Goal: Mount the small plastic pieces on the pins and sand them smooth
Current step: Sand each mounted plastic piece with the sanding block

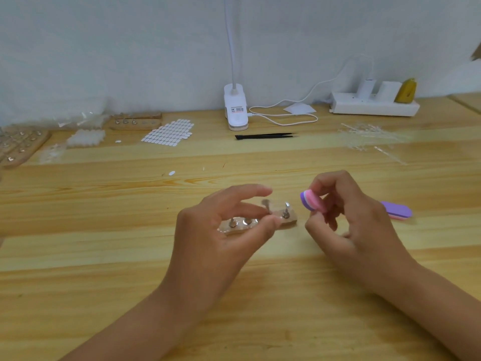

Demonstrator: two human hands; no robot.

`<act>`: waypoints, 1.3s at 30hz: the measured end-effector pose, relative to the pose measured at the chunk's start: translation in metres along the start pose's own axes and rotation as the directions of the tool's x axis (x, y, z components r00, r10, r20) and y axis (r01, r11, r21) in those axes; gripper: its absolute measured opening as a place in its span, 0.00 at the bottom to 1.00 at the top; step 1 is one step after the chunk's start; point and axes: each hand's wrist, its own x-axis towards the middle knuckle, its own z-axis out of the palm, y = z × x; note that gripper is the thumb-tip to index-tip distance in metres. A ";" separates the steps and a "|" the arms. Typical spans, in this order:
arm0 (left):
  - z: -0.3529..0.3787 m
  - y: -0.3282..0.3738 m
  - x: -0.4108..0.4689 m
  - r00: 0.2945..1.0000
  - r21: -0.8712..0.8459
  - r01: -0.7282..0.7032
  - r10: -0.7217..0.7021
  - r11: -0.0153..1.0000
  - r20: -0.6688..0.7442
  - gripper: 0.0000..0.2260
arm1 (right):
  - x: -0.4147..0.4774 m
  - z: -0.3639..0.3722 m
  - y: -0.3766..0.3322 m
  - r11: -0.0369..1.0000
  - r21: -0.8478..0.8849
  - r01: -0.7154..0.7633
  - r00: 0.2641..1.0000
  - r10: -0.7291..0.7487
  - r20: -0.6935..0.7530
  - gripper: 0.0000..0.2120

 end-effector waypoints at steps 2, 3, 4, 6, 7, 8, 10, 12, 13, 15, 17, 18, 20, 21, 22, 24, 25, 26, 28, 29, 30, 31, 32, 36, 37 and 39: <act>-0.005 0.001 0.000 1.000 -0.044 -0.004 0.003 0.999 -0.024 0.13 | -0.002 0.002 0.000 0.998 0.060 -0.005 1.000 0.003 0.027 0.09; -0.006 0.001 0.001 1.000 -0.060 -0.007 0.005 0.998 -0.024 0.13 | -0.003 0.003 -0.001 0.996 0.093 0.002 1.000 -0.005 0.027 0.09; -0.007 0.001 0.001 1.000 -0.072 -0.007 0.006 0.997 -0.017 0.14 | -0.004 0.003 -0.002 0.992 0.120 0.021 0.999 -0.024 0.021 0.09; -0.007 0.000 0.000 1.000 -0.090 0.015 -0.013 0.996 0.013 0.14 | -0.006 0.004 -0.004 0.986 0.132 0.099 0.995 -0.101 0.011 0.09; -0.006 0.000 0.000 0.999 -0.095 0.029 -0.026 0.995 0.033 0.14 | -0.007 0.005 -0.004 0.983 0.108 0.150 0.988 -0.152 0.008 0.10; -0.005 -0.001 0.000 0.998 -0.098 0.042 -0.037 0.994 0.053 0.14 | -0.007 0.005 -0.005 0.977 0.073 0.201 0.979 -0.202 0.003 0.11; -0.004 -0.002 0.000 0.993 -0.112 0.067 -0.055 0.991 0.102 0.13 | -0.006 0.007 -0.005 0.960 0.019 0.278 0.960 -0.278 -0.022 0.12; -0.003 -0.003 0.000 0.985 -0.147 0.075 -0.050 0.986 0.165 0.13 | -0.005 0.008 -0.004 0.947 -0.015 0.320 0.946 -0.321 -0.056 0.12; -0.003 -0.003 0.000 0.980 -0.166 0.075 -0.042 0.983 0.194 0.13 | -0.004 0.009 -0.004 0.944 -0.024 0.330 0.941 -0.331 -0.066 0.12; -0.002 -0.004 0.000 0.971 -0.210 0.086 -0.034 0.974 0.237 0.13 | -0.004 0.008 -0.004 0.938 -0.028 0.345 0.935 -0.346 -0.072 0.12; -0.002 -0.004 0.000 0.964 -0.225 0.092 -0.031 0.970 0.263 0.14 | -0.004 0.008 -0.003 0.935 -0.021 0.354 0.932 -0.354 -0.073 0.12; -0.002 -0.004 0.001 0.963 -0.226 0.091 -0.029 0.970 0.267 0.15 | -0.005 0.008 -0.003 0.935 -0.018 0.353 0.932 -0.354 -0.075 0.12; -0.001 -0.005 0.002 0.967 -0.241 0.095 -0.033 0.966 0.251 0.15 | -0.005 0.008 -0.003 0.936 -0.015 0.351 0.933 -0.351 -0.076 0.12; -0.001 -0.006 0.002 0.971 -0.246 0.097 -0.037 0.964 0.236 0.15 | -0.005 0.008 -0.004 0.936 -0.014 0.351 0.933 -0.351 -0.073 0.12; -0.001 -0.006 0.002 0.975 -0.245 0.095 -0.040 0.965 0.221 0.15 | -0.005 0.008 -0.004 0.936 -0.014 0.352 0.934 -0.352 -0.069 0.12; -0.001 -0.007 0.002 0.980 -0.240 0.084 -0.037 0.967 0.196 0.16 | -0.005 0.007 -0.004 0.939 -0.016 0.344 0.937 -0.344 -0.065 0.11; -0.001 -0.007 0.002 0.982 -0.240 0.083 -0.038 0.967 0.184 0.16 | -0.004 0.006 -0.004 0.943 -0.014 0.333 0.940 -0.334 -0.074 0.11; -0.001 -0.007 0.001 0.984 -0.241 0.086 -0.045 0.967 0.172 0.17 | -0.003 0.005 -0.004 0.946 -0.012 0.324 0.941 -0.324 -0.092 0.11; -0.001 -0.006 0.000 0.985 -0.233 0.094 -0.056 0.968 0.164 0.16 | -0.003 0.004 -0.005 0.940 -0.033 0.339 0.931 -0.341 -0.131 0.12; -0.001 -0.006 0.000 0.984 -0.220 0.091 -0.054 0.971 0.168 0.16 | -0.003 0.005 -0.007 0.930 -0.048 0.365 0.920 -0.368 -0.135 0.12; -0.001 -0.005 -0.001 0.983 -0.203 0.086 -0.050 0.975 0.174 0.15 | -0.004 0.007 -0.009 0.916 -0.061 0.397 0.907 -0.402 -0.130 0.12; -0.001 -0.005 -0.002 0.983 -0.190 0.080 -0.046 0.979 0.178 0.14 | -0.005 0.010 -0.010 0.900 -0.081 0.428 0.892 -0.436 -0.119 0.13; 0.000 -0.004 -0.003 0.983 -0.180 0.075 -0.043 0.981 0.177 0.14 | -0.006 0.011 -0.010 0.886 -0.104 0.452 0.881 -0.462 -0.107 0.13; 0.000 -0.002 -0.003 0.988 -0.195 0.090 -0.063 0.977 0.139 0.15 | -0.003 0.003 -0.001 0.900 -0.142 0.413 0.897 -0.429 -0.108 0.11; 0.000 -0.002 -0.003 0.988 -0.199 0.093 -0.066 0.976 0.139 0.15 | -0.003 0.002 -0.001 0.908 -0.134 0.396 0.902 -0.412 -0.126 0.11; 0.000 -0.001 -0.003 0.989 -0.186 0.073 -0.047 0.980 0.143 0.13 | -0.004 0.005 -0.006 0.905 -0.109 0.412 0.894 -0.424 -0.142 0.12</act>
